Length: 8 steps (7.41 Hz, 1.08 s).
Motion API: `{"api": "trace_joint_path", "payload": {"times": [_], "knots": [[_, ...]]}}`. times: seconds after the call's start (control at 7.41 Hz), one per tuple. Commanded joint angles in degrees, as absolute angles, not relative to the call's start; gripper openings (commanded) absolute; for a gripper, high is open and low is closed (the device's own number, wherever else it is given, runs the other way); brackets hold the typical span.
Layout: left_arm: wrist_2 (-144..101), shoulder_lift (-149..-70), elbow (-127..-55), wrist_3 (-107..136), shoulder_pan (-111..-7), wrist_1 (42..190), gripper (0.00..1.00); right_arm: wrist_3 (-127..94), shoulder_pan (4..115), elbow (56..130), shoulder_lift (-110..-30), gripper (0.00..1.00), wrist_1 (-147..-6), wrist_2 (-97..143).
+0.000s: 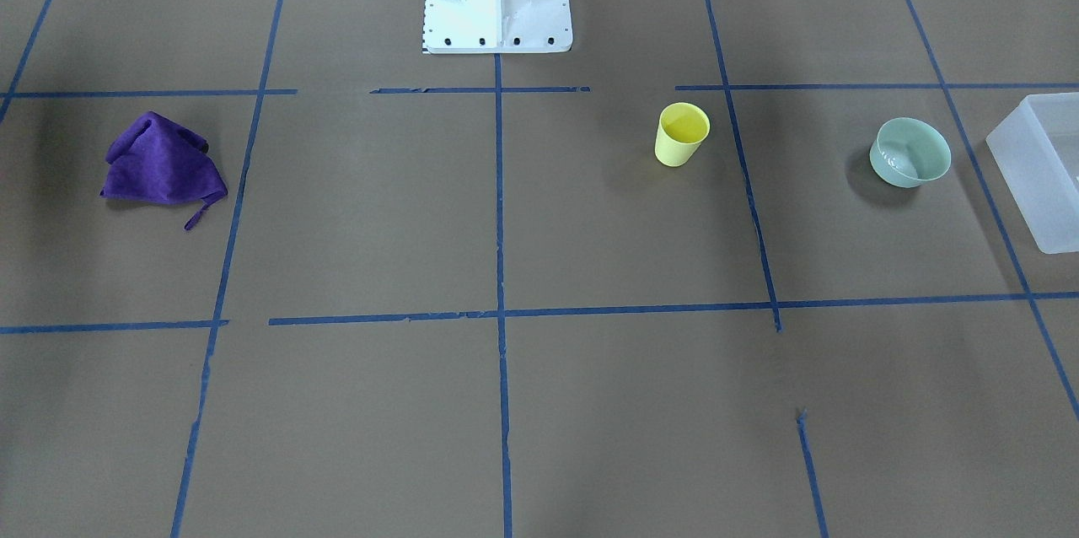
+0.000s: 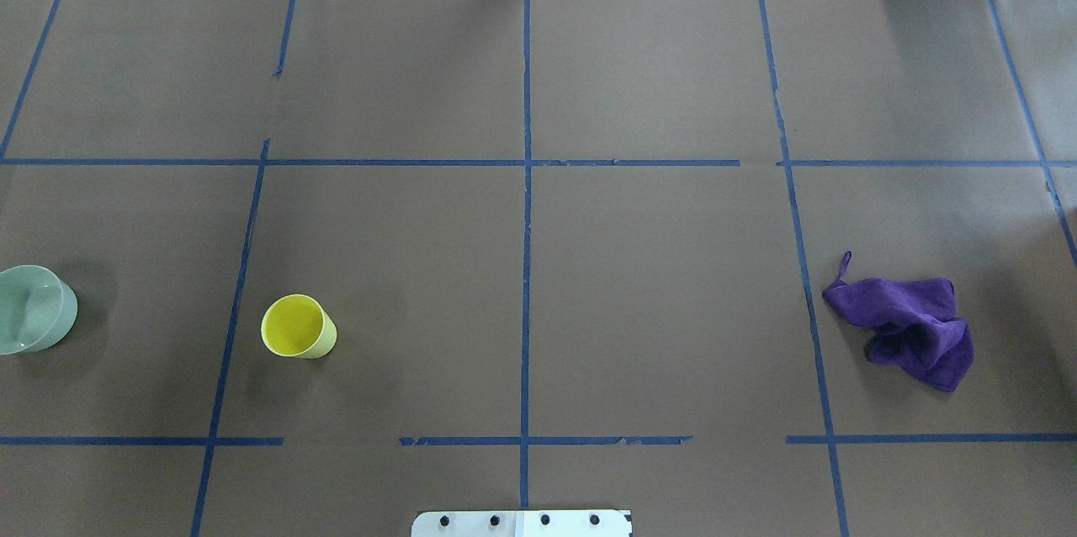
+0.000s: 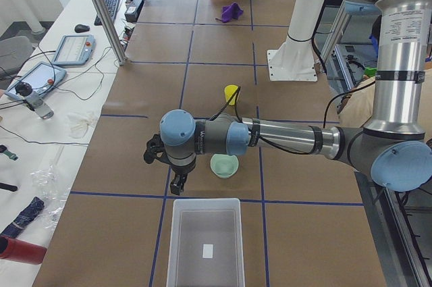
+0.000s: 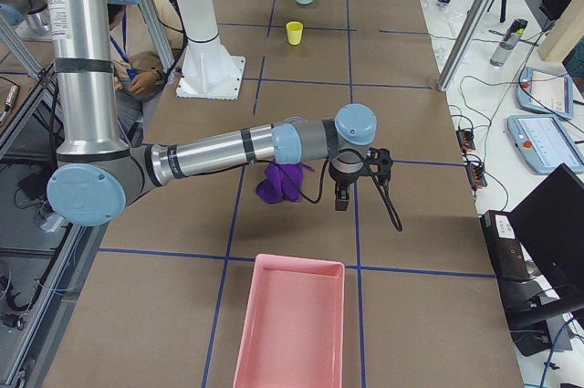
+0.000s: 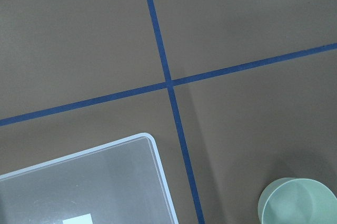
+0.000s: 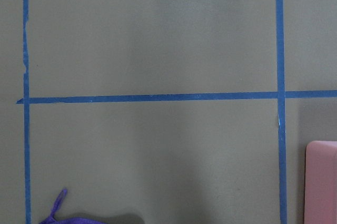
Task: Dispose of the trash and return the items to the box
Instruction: 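Move the left gripper toward the yellow cup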
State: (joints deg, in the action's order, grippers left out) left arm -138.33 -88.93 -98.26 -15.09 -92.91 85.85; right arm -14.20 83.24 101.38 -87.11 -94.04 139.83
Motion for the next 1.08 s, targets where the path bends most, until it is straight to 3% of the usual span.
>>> {"api": "trace_joint_path", "payload": {"times": [0.0,0.94], "knots": [[-138.2,-85.2,-100.7,-17.3,-92.0,89.4,1.00,-14.2,83.1,97.2,-84.5,1.00,-94.0,139.9],[-137.4,-86.5,-101.2,-17.1,-89.8,95.4,1.00,-14.4,83.1,96.6,-85.7,1.00,-90.7,140.4]]}}
